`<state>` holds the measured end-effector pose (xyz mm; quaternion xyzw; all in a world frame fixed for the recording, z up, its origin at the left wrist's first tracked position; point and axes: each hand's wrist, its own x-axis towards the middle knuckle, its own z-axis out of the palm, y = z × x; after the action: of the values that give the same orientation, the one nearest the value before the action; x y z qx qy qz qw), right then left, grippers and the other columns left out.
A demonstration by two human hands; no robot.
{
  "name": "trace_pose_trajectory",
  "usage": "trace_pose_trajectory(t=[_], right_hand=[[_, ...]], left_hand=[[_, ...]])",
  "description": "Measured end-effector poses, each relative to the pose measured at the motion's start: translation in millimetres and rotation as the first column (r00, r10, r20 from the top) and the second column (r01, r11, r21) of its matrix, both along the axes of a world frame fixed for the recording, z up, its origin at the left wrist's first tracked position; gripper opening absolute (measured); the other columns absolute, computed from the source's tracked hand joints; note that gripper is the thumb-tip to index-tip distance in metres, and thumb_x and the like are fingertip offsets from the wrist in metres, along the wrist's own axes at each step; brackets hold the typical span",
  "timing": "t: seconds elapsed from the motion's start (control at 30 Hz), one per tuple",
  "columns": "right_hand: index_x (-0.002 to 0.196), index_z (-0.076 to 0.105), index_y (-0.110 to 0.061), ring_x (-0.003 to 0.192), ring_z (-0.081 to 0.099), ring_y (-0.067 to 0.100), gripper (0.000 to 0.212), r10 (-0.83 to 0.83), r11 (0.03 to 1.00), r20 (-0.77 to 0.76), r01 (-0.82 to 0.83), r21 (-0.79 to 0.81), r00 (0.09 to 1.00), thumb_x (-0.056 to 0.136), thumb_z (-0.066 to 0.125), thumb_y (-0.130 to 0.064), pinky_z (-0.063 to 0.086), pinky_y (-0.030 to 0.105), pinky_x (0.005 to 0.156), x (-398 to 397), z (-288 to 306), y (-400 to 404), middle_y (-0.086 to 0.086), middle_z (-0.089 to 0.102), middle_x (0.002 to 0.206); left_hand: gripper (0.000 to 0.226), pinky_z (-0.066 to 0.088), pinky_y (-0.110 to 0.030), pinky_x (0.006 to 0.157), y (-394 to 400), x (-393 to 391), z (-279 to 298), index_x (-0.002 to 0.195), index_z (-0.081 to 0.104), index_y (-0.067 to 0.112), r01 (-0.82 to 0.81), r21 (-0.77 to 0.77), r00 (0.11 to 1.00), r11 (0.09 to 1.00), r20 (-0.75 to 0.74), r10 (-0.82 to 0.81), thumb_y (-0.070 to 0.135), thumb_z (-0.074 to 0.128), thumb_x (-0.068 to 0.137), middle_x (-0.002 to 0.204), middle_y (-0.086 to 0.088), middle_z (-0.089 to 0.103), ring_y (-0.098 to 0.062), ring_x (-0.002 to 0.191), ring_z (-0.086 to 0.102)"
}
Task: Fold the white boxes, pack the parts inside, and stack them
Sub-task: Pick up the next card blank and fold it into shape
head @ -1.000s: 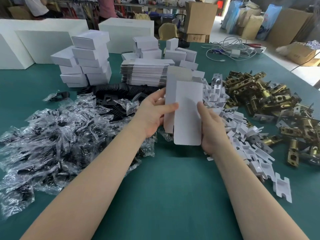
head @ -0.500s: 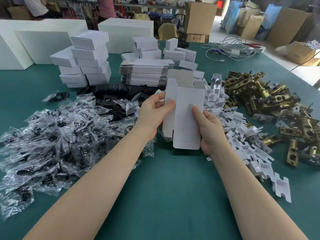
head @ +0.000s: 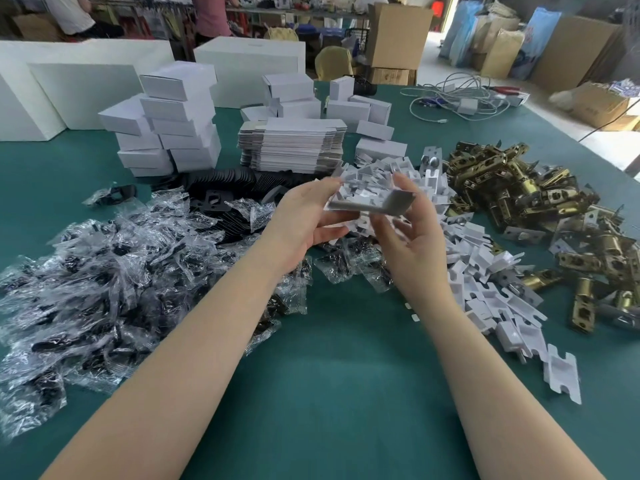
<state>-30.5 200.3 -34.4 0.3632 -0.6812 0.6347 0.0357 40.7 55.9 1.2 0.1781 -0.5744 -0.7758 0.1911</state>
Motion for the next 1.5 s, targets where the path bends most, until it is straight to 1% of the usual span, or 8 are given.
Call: trace_pose_trajectory(t=[0.1,0.2,0.37,0.57,0.77,1.17,1.3,1.5], right_hand=[[0.133,0.052,-0.02,0.113,0.061,0.016,0.036,-0.063,0.986,-0.024,0.059,-0.158,0.998,0.098,0.06,-0.02,0.052,0.041,0.096,-2,8,4,-0.001,0.065,0.12],[0.118,0.059,-0.043,0.088,0.062,-0.001,0.022,-0.036,0.968,0.088,0.056,-0.245,0.995,0.097,0.054,-0.04,0.054,0.022,0.076,-5,16,9,-0.023,0.067,0.094],[0.145,0.036,-0.031,0.105,0.068,0.021,0.051,0.127,0.991,0.381,-0.104,-0.08,0.916,0.099,0.058,-0.028,0.059,0.039,0.083,0,-4,3,0.004,0.07,0.114],[0.129,0.043,-0.038,0.087,0.073,0.015,0.036,0.197,0.98,0.504,-0.158,-0.12,0.841,0.1,0.055,-0.02,0.061,0.034,0.073,2,-12,-3,-0.01,0.076,0.094],[0.116,0.05,-0.045,0.079,0.072,0.011,0.031,0.193,0.98,0.503,-0.142,-0.139,0.842,0.099,0.059,-0.021,0.057,0.026,0.063,1,-12,-1,-0.013,0.075,0.088],[0.09,0.062,-0.029,0.08,0.056,0.017,0.01,0.088,0.996,0.437,-0.076,-0.044,0.895,0.098,0.06,-0.023,0.047,0.039,0.07,4,-10,1,0.001,0.06,0.087],[0.091,0.061,-0.026,0.08,0.055,0.015,0.007,0.066,0.998,0.42,-0.059,-0.028,0.905,0.098,0.06,-0.023,0.047,0.035,0.068,3,-10,1,0.0,0.06,0.087],[0.09,0.065,-0.017,0.068,0.052,0.004,0.016,-0.004,0.999,0.402,-0.01,0.034,0.916,0.098,0.06,-0.03,0.044,0.019,0.059,1,-12,0,-0.009,0.06,0.076]], left_hand=[[0.022,0.034,-0.011,0.039,-5,7,6,0.095,0.076,0.034,0.01,-0.307,1.0,0.952,-0.021,-0.018,0.047,0.057,0.094,0.099,0.014,0.074,-0.003,0.05,0.056],[0.033,0.037,-0.003,0.046,-6,14,5,0.096,0.075,0.031,-0.032,-0.511,0.995,0.859,-0.102,-0.024,0.056,0.054,0.093,0.081,0.019,0.073,0.008,0.049,0.053],[0.059,0.051,-0.017,0.067,4,5,-12,0.125,0.056,0.024,-0.028,-0.398,0.991,0.917,-0.132,-0.026,0.058,0.064,0.078,0.106,0.006,0.069,-0.003,0.089,0.067],[0.045,0.054,-0.018,0.069,2,4,-43,0.128,0.051,0.036,0.015,-0.221,0.984,0.975,-0.169,-0.054,0.021,0.061,0.087,0.097,0.014,0.075,-0.003,0.087,0.07],[0.04,0.057,-0.026,0.076,1,2,-50,0.125,0.056,0.041,0.016,-0.253,0.984,0.967,-0.165,-0.06,0.026,0.062,0.088,0.096,0.013,0.073,-0.006,0.091,0.067],[0.02,0.046,-0.012,0.061,1,1,-55,0.11,0.069,0.021,-0.025,-0.368,0.992,0.93,-0.127,-0.023,0.012,0.056,0.099,0.072,0.019,0.061,0.001,0.068,0.055],[0.019,0.049,-0.016,0.061,4,2,-54,0.115,0.065,0.019,-0.036,-0.332,0.993,0.943,-0.121,-0.005,0.013,0.058,0.099,0.076,0.016,0.067,0.0,0.07,0.061],[0.02,0.042,-0.013,0.061,5,3,-53,0.086,0.069,0.013,-0.036,-0.398,0.995,0.917,-0.102,-0.005,0.029,0.059,0.094,0.072,0.01,0.061,-0.003,0.067,0.054]])
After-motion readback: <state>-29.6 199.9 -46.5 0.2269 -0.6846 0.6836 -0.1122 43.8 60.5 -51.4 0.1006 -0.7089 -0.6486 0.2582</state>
